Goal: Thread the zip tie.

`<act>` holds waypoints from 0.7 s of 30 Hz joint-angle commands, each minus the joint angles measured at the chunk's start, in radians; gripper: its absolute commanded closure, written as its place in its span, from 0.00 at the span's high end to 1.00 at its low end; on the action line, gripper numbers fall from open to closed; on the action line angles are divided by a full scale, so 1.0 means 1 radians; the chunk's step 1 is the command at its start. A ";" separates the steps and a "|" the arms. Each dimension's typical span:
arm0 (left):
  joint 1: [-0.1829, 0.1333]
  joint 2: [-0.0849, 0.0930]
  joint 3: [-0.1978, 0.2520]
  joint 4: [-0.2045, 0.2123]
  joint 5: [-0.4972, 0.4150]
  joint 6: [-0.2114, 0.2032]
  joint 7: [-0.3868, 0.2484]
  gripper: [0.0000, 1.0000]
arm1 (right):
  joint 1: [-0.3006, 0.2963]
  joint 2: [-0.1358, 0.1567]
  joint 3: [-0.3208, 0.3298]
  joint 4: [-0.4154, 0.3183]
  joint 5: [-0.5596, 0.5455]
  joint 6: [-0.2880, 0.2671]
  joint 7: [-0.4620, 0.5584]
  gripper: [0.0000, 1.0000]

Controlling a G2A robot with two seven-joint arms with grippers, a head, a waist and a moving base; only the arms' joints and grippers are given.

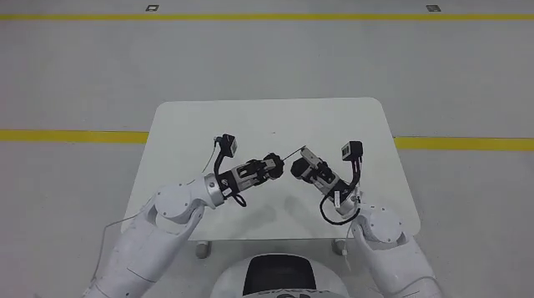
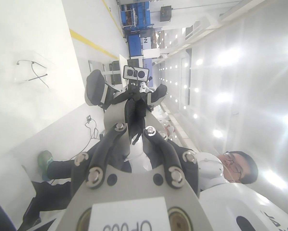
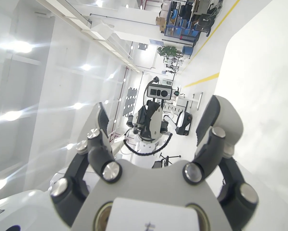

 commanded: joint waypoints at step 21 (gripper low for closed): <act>-0.014 0.030 -0.051 0.010 -0.045 0.014 -0.259 0.00 | 0.074 0.048 0.133 0.155 0.392 0.068 0.562 1.00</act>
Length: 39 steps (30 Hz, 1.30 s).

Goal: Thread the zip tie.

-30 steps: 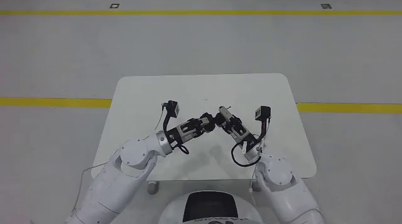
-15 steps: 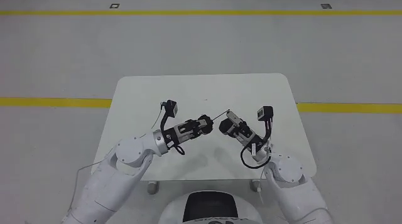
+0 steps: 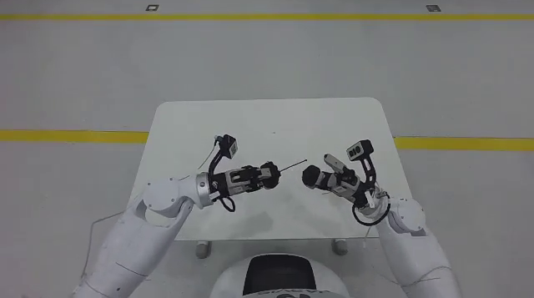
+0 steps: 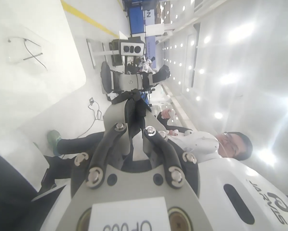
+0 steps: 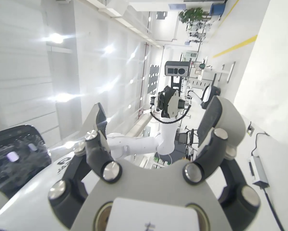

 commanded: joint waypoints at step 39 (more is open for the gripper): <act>-0.079 0.014 0.059 0.040 -0.035 -0.027 -0.172 0.00 | 0.103 0.043 -0.057 0.143 0.077 0.069 0.242 1.00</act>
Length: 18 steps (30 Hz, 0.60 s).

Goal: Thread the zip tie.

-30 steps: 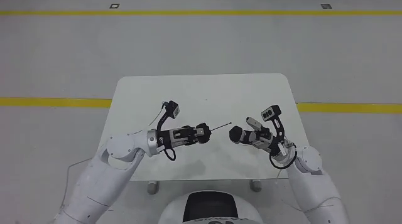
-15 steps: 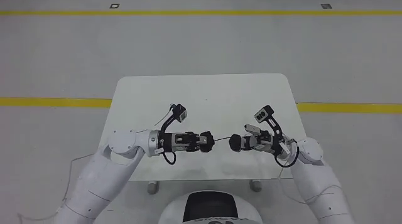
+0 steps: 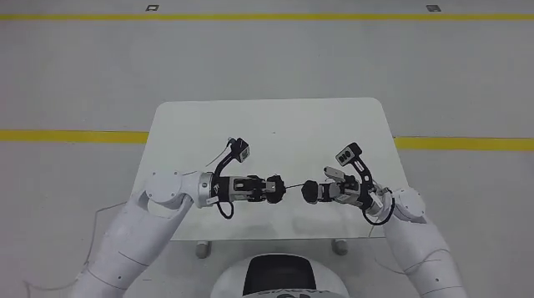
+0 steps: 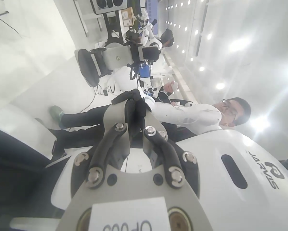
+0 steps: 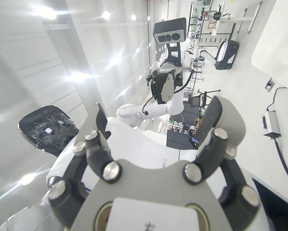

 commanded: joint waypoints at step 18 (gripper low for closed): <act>-0.010 0.011 0.017 -0.001 -0.013 0.009 0.015 0.00 | 0.023 0.058 -0.014 0.000 0.031 0.009 0.020 0.66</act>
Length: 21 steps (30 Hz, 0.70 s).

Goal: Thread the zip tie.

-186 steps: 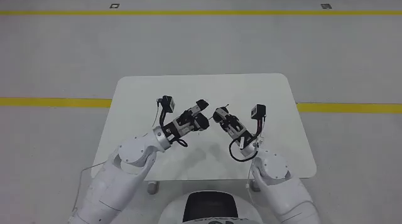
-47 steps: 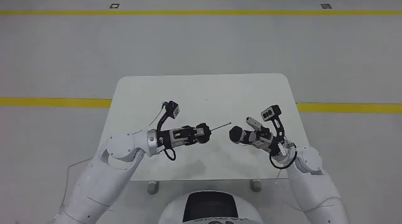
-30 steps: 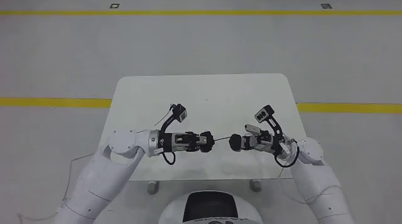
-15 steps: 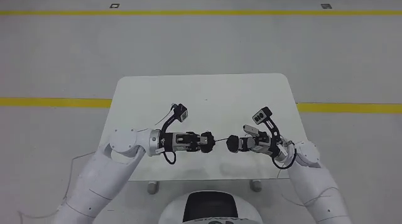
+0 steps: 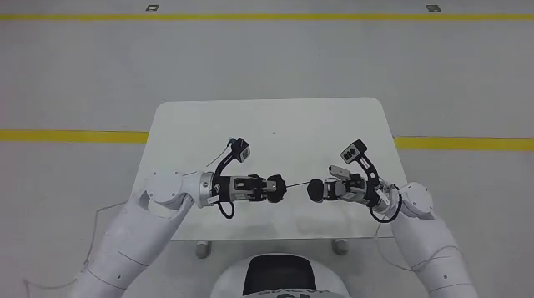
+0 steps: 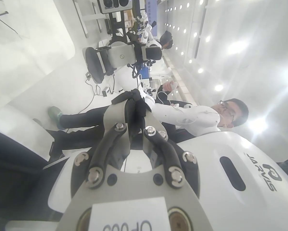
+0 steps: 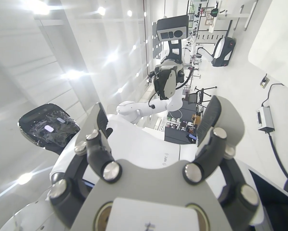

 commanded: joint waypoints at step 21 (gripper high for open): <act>-0.001 0.001 0.001 0.000 0.000 0.000 -0.001 0.00 | 0.017 0.071 -0.079 0.002 0.075 -0.049 0.000 0.25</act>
